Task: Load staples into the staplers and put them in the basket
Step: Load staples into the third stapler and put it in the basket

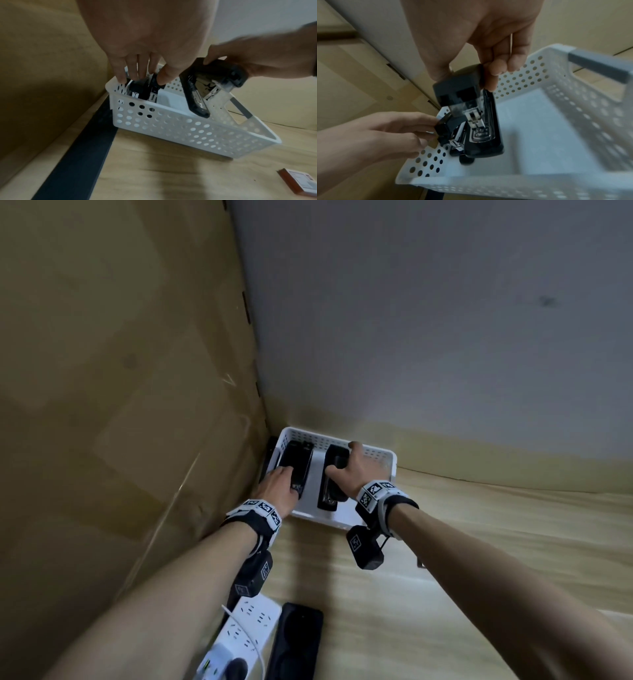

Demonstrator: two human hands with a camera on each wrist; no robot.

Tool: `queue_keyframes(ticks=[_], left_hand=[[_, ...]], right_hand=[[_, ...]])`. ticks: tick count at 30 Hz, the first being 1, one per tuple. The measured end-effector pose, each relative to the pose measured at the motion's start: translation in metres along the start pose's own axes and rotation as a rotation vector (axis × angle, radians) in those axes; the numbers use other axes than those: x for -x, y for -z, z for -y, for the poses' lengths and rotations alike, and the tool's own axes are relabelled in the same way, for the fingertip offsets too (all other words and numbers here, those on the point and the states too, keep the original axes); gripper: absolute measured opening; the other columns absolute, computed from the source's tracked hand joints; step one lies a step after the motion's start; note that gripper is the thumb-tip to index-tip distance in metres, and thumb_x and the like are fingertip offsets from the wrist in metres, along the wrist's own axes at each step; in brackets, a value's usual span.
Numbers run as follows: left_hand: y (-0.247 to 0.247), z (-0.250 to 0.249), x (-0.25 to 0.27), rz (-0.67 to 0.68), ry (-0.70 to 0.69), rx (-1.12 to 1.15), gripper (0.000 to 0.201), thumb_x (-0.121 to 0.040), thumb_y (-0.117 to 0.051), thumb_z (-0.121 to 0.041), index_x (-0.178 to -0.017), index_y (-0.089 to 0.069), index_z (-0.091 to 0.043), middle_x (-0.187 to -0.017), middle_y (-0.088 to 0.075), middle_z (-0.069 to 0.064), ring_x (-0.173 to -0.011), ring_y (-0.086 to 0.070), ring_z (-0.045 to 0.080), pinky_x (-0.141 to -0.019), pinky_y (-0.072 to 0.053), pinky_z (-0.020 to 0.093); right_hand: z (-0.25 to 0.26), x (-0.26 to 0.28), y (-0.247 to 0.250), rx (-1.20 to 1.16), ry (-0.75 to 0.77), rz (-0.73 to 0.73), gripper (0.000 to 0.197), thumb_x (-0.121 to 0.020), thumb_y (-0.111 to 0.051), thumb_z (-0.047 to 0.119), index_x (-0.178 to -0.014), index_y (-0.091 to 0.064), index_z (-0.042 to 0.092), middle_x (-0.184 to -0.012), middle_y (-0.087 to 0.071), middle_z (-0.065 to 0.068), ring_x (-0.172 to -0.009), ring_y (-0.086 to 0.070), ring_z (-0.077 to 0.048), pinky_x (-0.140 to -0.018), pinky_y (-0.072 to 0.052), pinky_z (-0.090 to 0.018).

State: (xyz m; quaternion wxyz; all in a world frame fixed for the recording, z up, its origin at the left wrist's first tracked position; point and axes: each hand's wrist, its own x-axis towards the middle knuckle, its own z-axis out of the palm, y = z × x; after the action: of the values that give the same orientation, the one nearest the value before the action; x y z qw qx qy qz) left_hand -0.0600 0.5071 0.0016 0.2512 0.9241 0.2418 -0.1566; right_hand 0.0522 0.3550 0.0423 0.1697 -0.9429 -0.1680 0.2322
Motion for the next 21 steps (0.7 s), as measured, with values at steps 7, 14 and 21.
queue_keyframes(ticks=[7, 14, 21], left_hand=[[-0.01, 0.001, -0.014, -0.115, 0.022, 0.066, 0.042, -0.104, -0.032, -0.031, -0.136, -0.049, -0.012, -0.139, -0.051, 0.004, -0.127, -0.045, 0.022, -0.101, -0.04, 0.035], [-0.013, 0.006, -0.019, -0.153, -0.01, -0.003, 0.041, -0.104, -0.034, -0.035, -0.132, -0.056, -0.014, -0.137, -0.052, -0.002, -0.126, -0.045, 0.02, -0.098, -0.043, 0.035], [-0.012, 0.007, -0.018, -0.178, -0.052, 0.0, 0.037, -0.103, -0.039, -0.034, -0.126, -0.06, -0.014, -0.132, -0.056, -0.001, -0.122, -0.047, 0.02, -0.092, -0.046, 0.035]], right_hand=[[0.005, -0.042, -0.031, 0.009, -0.016, 0.079, 0.055, -0.078, -0.055, 0.051, -0.115, -0.034, 0.018, -0.084, -0.065, -0.001, -0.072, -0.063, -0.024, -0.071, -0.053, -0.035], [0.0, -0.055, -0.064, -0.174, -0.006, 0.158, 0.062, -0.087, -0.056, 0.055, -0.132, -0.036, 0.017, -0.096, -0.07, -0.006, -0.089, -0.068, -0.029, -0.078, -0.054, -0.039], [0.0, -0.061, -0.08, -0.275, -0.056, 0.244, 0.041, -0.091, -0.044, 0.055, -0.097, -0.055, 0.016, -0.095, -0.071, -0.009, -0.076, -0.07, -0.031, -0.075, -0.058, -0.047]])
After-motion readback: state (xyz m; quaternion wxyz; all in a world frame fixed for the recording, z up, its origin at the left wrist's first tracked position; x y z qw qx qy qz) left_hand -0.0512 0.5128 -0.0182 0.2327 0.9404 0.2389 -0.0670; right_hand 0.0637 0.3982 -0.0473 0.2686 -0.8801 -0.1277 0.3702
